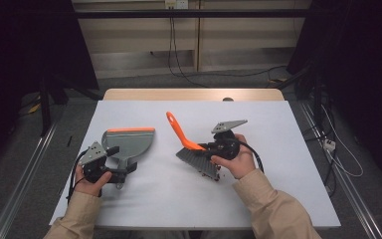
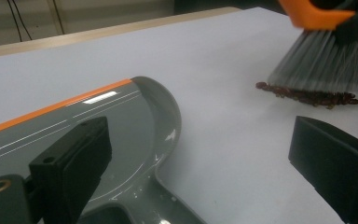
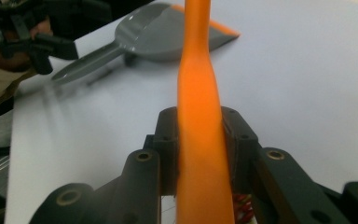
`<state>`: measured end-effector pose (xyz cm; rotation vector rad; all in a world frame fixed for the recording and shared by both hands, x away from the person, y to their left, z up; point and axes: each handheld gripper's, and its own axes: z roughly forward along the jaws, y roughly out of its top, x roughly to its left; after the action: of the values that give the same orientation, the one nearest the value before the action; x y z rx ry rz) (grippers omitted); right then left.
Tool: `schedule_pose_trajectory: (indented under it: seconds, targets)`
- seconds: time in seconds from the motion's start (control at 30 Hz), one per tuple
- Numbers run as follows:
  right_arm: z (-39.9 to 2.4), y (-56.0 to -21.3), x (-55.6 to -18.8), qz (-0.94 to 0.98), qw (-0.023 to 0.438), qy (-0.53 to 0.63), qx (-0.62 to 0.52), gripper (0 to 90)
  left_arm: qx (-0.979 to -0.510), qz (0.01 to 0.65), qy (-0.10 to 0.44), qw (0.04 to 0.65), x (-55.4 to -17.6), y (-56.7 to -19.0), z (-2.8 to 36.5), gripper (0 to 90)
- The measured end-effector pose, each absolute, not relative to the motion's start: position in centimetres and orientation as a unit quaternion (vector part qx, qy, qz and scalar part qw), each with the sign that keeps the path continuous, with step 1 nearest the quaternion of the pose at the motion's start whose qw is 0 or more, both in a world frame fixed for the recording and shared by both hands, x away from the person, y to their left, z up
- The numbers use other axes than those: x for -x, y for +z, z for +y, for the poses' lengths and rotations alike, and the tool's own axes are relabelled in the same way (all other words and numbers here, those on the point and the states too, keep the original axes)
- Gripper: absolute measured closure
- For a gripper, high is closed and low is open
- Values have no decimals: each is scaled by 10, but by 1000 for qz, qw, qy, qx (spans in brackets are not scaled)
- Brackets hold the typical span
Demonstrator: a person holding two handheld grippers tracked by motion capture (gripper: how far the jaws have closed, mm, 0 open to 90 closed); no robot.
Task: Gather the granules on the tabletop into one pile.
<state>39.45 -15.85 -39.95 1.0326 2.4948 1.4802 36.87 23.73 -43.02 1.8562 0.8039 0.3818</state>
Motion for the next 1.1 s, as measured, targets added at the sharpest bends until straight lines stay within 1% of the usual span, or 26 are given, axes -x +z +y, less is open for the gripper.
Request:
schedule_pose_trajectory:
  seconds: [0.1,0.23,0.3,0.37,0.5,0.6,0.7,1.1]
  targets:
    - [-167,-393,-403,814,62,478,-325,712,-772,335,160,516,-368,-430,238,56]
    - [-174,-393,-415,830,100,462,-298,713,-771,336,160,516,-369,-430,238,56]
    - [-173,-397,-422,846,125,439,-275,713,-772,335,160,516,-369,-430,238,56]
    - [-171,-403,-430,855,133,429,-261,713,-772,336,159,516,-369,-430,238,56]
    - [-165,-414,-443,871,161,419,-199,713,-771,338,159,516,-370,-430,239,56]
    - [-158,-421,-450,877,162,425,-159,713,-770,339,159,516,-370,-430,240,56]
    - [-152,-427,-450,884,152,425,-124,713,-770,341,158,515,-370,-430,240,56]
    - [-158,-422,-428,900,119,412,-80,715,-769,340,159,518,-369,-430,240,56]
